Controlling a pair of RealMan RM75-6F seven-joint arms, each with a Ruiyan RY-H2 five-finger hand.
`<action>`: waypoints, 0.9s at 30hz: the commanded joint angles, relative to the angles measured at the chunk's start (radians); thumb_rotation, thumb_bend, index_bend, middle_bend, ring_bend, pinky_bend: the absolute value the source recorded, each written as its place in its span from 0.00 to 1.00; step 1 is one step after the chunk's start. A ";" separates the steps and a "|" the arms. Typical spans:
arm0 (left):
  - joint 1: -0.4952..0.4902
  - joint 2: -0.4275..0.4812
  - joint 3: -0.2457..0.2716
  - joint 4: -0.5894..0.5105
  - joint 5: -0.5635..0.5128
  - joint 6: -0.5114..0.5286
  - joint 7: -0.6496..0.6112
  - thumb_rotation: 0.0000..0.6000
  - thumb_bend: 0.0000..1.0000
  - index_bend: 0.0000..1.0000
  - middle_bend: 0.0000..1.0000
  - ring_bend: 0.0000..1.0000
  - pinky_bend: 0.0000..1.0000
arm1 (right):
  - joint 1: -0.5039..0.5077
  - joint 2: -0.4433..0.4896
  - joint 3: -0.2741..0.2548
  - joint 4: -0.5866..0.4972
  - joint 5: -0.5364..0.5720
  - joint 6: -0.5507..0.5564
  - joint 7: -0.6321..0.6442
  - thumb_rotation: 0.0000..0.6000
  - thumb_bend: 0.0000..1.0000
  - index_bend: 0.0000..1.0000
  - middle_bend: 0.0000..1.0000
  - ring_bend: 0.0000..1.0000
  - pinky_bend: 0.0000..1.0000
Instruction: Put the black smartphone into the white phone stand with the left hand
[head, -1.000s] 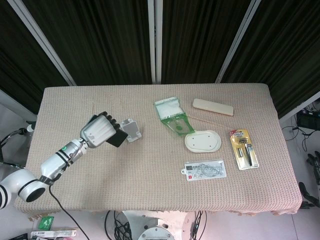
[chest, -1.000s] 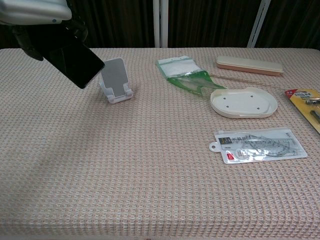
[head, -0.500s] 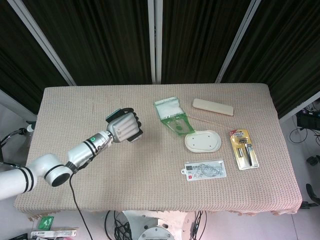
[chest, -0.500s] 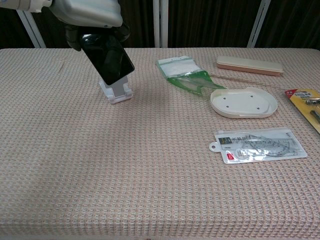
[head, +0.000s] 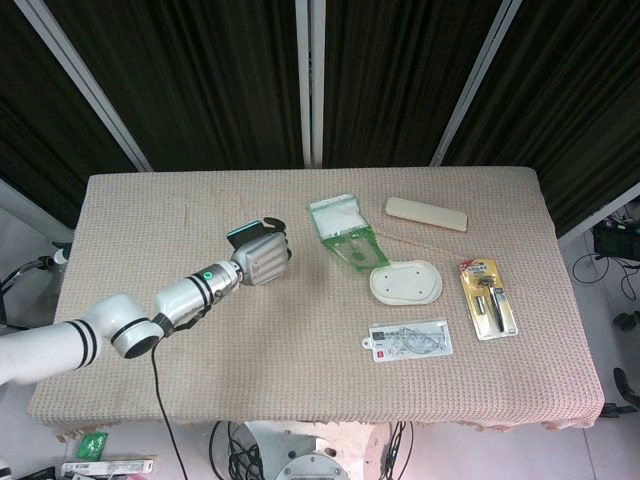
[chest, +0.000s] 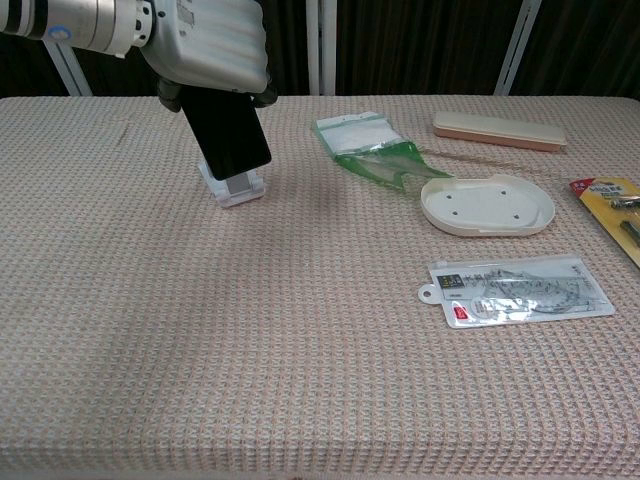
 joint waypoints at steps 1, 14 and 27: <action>-0.002 -0.001 0.011 0.003 0.010 0.006 -0.016 1.00 0.42 0.52 0.55 0.49 0.39 | 0.000 0.000 0.000 0.002 0.000 -0.001 0.000 1.00 0.27 0.00 0.00 0.00 0.00; -0.024 -0.036 0.047 0.044 0.046 -0.001 -0.030 1.00 0.42 0.52 0.55 0.49 0.39 | 0.002 -0.008 0.002 0.011 -0.003 -0.004 0.007 1.00 0.27 0.00 0.00 0.00 0.00; -0.036 -0.075 0.069 0.084 0.055 -0.008 -0.045 1.00 0.42 0.52 0.55 0.49 0.39 | -0.001 -0.010 0.004 0.028 0.005 -0.009 0.025 1.00 0.27 0.00 0.00 0.00 0.00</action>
